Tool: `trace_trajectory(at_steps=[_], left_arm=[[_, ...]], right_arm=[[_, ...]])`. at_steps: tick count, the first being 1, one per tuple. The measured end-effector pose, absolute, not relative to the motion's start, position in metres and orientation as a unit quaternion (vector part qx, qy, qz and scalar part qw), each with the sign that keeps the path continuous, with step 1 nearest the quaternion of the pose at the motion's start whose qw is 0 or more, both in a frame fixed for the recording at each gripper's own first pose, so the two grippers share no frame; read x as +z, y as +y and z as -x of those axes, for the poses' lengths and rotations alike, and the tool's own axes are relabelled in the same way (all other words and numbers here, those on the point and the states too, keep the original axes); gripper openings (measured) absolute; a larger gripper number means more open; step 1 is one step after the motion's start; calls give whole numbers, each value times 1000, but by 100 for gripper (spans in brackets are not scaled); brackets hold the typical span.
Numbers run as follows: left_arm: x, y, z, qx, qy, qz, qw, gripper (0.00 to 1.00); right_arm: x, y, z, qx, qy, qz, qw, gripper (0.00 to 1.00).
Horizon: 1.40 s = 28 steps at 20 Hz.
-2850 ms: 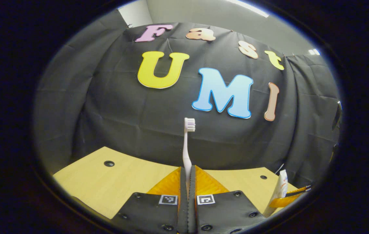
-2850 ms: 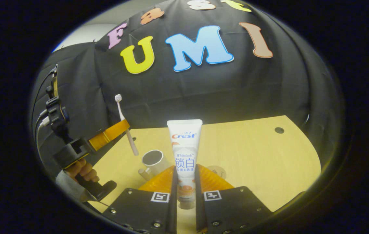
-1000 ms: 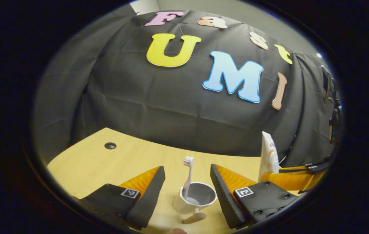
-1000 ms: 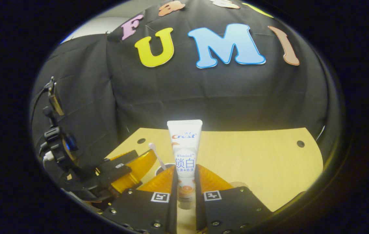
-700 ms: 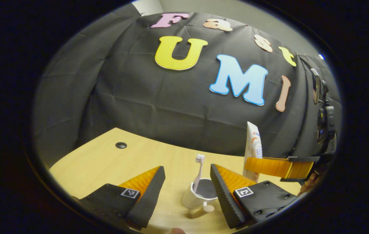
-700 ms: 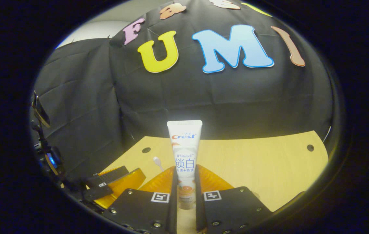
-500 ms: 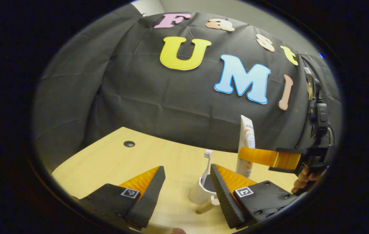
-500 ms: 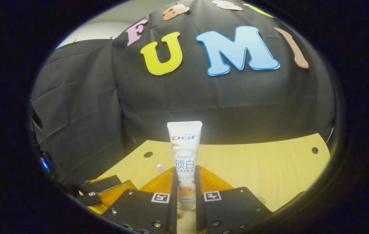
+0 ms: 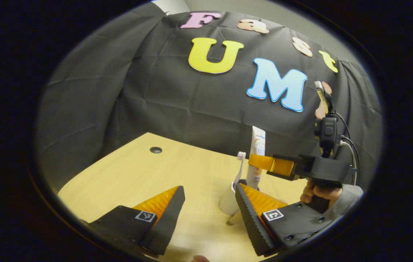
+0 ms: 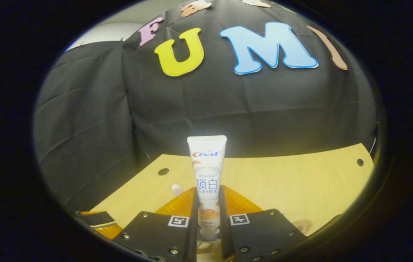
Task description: Put the toothbrush and toothpaste on the desktop into the cup, then pick up the cup and place it on the coaster on the desktop.
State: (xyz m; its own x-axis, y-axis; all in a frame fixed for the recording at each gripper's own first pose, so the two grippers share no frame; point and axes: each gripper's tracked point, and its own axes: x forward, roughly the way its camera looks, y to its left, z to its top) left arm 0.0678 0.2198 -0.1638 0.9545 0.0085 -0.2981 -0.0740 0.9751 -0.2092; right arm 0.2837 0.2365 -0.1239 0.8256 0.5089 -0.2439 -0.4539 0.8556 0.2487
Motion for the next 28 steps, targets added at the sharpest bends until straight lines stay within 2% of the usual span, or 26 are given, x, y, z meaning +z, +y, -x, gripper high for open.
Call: trace_trajectory(at_steps=[1, 2, 4, 5, 6, 7, 8, 11, 12, 13, 14, 17, 28], left_arm=[[-166, 222, -66, 24, 152, 111, 982, 91], [-167, 224, -65, 25, 154, 114, 981, 91], [-167, 225, -62, 26, 156, 116, 981, 91], [-168, 225, -61, 25, 157, 117, 980, 91], [-169, 226, -62, 24, 159, 117, 980, 91], [-170, 225, -62, 24, 159, 118, 980, 91], [-170, 225, -62, 22, 160, 119, 980, 91], [-168, 221, -63, 19, 157, 123, 980, 91], [-168, 219, -63, 18, 157, 124, 980, 91], [-169, 217, -64, 17, 157, 124, 980, 91], [-169, 216, -63, 16, 157, 124, 980, 91], [-170, 211, -64, 12, 158, 120, 980, 91], [-185, 172, -83, -20, 184, 106, 977, 91]], right_arm=[[-130, 239, -282, 254, 160, -88, 950, 31], [-134, 241, -282, 256, 166, -85, 948, 21], [-142, 244, -277, 258, 176, -71, 947, 36], [-144, 244, -274, 258, 177, -61, 948, 29], [-144, 244, -272, 260, 178, -51, 948, 29], [-146, 245, -269, 263, 178, -42, 947, 22], [-145, 244, -265, 266, 180, -36, 946, 31], [-138, 243, -256, 270, 167, -19, 948, 41], [-136, 245, -254, 271, 162, -15, 949, 54], [-132, 244, -252, 270, 158, -9, 950, 59], [-131, 243, -252, 269, 154, -3, 951, 71], [-119, 239, -245, 272, 137, 3, 953, 86], [-59, 181, -222, 243, 99, -50, 964, 88]])
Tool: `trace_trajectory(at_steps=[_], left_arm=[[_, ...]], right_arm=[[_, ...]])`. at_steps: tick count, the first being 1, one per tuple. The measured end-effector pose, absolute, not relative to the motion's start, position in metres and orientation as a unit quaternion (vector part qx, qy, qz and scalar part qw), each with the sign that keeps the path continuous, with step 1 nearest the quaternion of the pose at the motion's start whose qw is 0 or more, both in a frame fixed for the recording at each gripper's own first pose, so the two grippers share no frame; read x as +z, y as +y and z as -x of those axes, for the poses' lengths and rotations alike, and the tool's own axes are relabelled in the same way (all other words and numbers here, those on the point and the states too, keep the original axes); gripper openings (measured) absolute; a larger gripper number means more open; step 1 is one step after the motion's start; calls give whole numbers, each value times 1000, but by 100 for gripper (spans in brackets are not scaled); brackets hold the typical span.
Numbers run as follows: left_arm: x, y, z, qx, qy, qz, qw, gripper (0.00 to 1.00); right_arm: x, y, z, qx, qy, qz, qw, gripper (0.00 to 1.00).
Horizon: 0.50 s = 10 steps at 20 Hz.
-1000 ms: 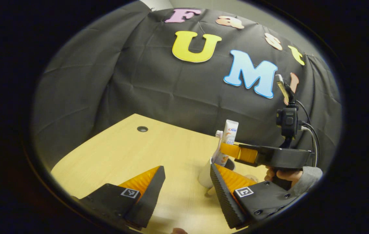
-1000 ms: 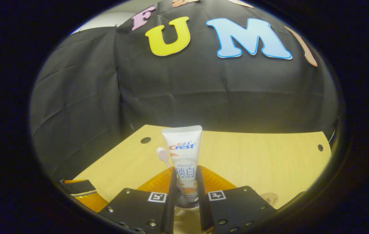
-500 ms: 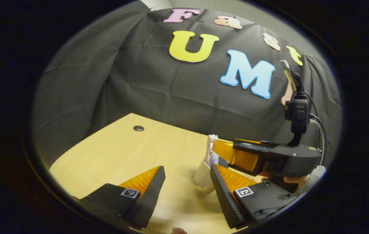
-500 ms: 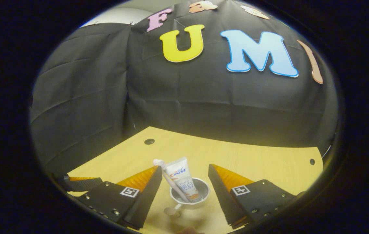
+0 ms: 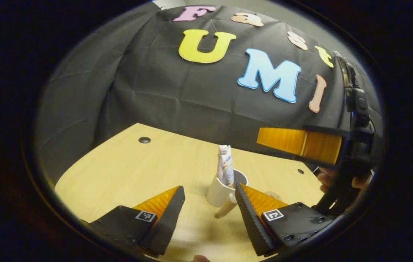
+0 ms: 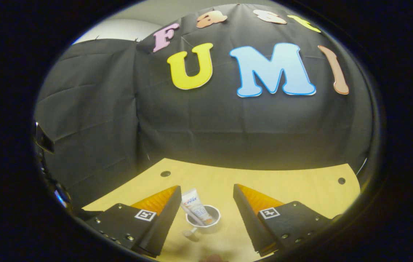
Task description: Put the toothbrush and toothpaste on the desktop into the cup, then pick up the cup and place it on the coaster on the desktop.
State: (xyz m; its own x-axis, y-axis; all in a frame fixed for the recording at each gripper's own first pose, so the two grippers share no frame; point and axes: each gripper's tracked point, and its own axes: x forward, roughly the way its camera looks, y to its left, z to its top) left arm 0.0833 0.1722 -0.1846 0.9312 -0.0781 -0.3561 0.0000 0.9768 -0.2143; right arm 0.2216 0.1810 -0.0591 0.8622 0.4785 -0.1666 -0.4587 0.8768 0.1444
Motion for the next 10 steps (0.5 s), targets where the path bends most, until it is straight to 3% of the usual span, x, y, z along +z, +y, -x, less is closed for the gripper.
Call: trace_trajectory(at_steps=[10], left_arm=[[-217, 131, -114, -50, 274, 60, 959, 91]], right_arm=[[-60, 101, -214, 171, 117, -62, 976, 88]])
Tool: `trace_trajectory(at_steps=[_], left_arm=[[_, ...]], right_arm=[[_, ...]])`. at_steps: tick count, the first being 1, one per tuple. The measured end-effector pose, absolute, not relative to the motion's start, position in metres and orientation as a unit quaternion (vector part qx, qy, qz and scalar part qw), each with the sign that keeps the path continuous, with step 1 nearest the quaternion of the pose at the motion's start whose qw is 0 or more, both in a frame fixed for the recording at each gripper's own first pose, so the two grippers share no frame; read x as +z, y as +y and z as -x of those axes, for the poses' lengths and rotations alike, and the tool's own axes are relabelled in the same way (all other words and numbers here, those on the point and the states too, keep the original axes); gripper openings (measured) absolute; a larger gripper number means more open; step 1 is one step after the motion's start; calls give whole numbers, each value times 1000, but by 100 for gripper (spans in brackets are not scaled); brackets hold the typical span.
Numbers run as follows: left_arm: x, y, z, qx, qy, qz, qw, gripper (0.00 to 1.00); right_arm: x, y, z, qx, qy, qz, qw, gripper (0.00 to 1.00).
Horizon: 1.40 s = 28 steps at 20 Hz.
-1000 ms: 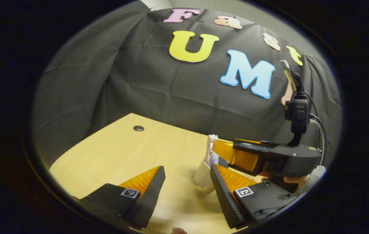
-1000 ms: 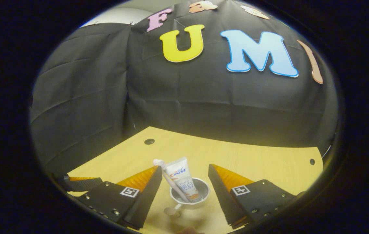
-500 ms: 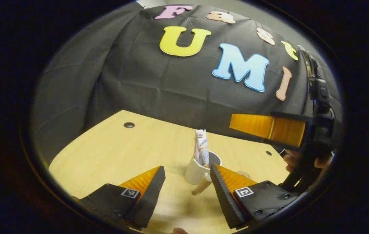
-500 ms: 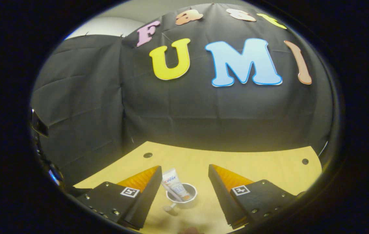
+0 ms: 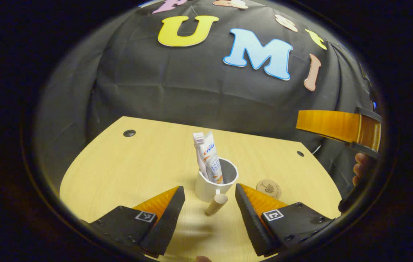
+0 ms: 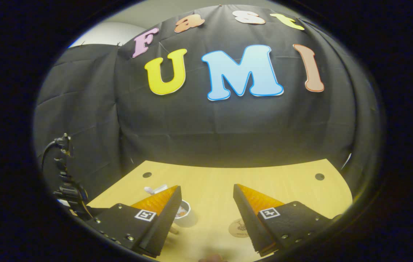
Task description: Put the toothbrush and toothpaste on the desktop into the cup, then pick up the cup and place it on the coaster on the desktop.
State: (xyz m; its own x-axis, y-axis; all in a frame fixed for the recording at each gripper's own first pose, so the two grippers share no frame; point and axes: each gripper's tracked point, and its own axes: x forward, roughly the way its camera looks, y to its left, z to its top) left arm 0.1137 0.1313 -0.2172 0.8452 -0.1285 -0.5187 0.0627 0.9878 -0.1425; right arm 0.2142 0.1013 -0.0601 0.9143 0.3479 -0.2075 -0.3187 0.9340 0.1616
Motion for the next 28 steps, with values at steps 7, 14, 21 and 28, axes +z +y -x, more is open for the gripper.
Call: trace_trajectory(at_steps=[7, 14, 21, 28], left_arm=[[-257, 113, -125, -59, 360, 56, 929, 91], [-296, 107, -132, -58, 441, 28, 895, 91], [-328, 106, -138, -41, 487, 10, 872, 91], [-346, 116, -146, -24, 498, 8, 867, 70]], right_arm=[[-77, 58, -200, 133, 142, -65, 979, 88], [-98, 26, -178, 110, 181, -82, 974, 88], [-118, 0, -157, 94, 223, -91, 966, 88], [-131, -17, -149, 79, 245, -108, 960, 88]])
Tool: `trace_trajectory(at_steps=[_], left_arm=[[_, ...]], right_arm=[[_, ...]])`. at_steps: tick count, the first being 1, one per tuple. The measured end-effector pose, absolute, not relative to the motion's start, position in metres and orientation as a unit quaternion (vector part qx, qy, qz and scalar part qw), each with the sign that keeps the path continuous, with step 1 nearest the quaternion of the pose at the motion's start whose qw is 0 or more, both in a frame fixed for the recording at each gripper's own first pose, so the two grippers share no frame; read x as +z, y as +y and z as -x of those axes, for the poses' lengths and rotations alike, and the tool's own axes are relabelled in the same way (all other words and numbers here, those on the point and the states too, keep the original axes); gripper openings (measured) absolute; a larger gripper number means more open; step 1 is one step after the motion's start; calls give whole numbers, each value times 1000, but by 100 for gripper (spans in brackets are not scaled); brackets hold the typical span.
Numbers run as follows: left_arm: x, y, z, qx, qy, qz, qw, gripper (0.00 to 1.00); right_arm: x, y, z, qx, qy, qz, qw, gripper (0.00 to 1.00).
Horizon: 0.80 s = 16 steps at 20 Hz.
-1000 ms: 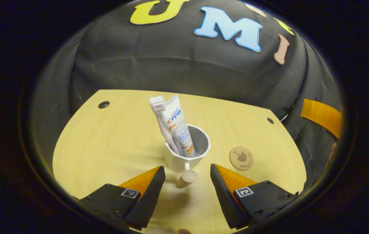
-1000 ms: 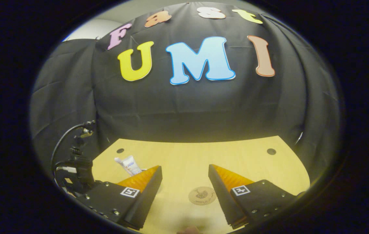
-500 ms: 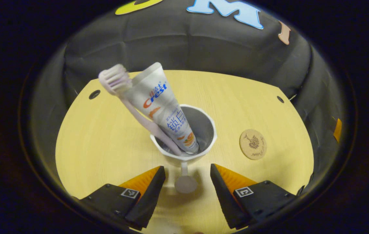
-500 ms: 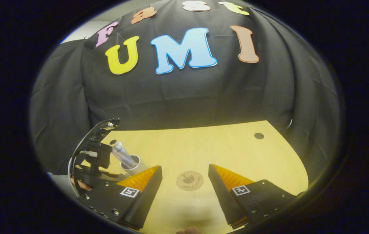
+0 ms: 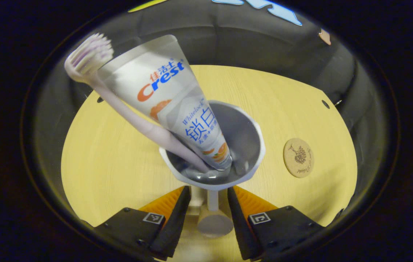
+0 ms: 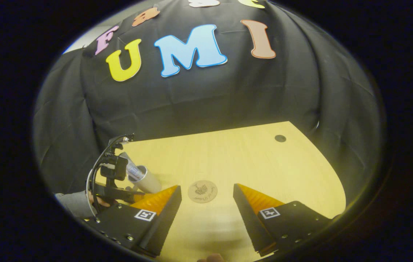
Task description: Put the toothbrush and toothpaste on the desktop into the cup, then pick up the cup and place it on the coaster on the desktop.
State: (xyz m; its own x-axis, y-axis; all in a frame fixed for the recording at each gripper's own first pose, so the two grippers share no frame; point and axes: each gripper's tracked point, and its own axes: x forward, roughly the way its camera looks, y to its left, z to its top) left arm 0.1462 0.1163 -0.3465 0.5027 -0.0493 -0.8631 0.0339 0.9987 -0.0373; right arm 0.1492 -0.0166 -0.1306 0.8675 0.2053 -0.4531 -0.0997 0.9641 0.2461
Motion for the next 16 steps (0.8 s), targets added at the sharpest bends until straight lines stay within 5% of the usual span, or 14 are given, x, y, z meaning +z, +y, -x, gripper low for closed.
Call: trace_trajectory(at_steps=[6, 8, 11, 13, 15, 16], left_arm=[[-353, 116, -146, -16, 496, 16, 868, 54], [-353, 115, -149, -14, 494, 9, 870, 34], [-350, 118, -150, -13, 493, -1, 870, 36], [-350, 118, -151, -13, 492, -4, 871, 29], [-350, 115, -152, -13, 491, -5, 871, 40], [-348, 114, -151, -14, 490, -6, 872, 34]], right_arm=[[-139, -18, -146, 80, 257, -107, 957, 88], [-139, -16, -147, 82, 257, -108, 957, 88], [-138, -16, -147, 84, 256, -110, 957, 88], [-138, -18, -147, 83, 256, -109, 957, 88], [-138, -20, -147, 82, 255, -108, 958, 88], [-139, -22, -147, 80, 255, -107, 958, 88]])
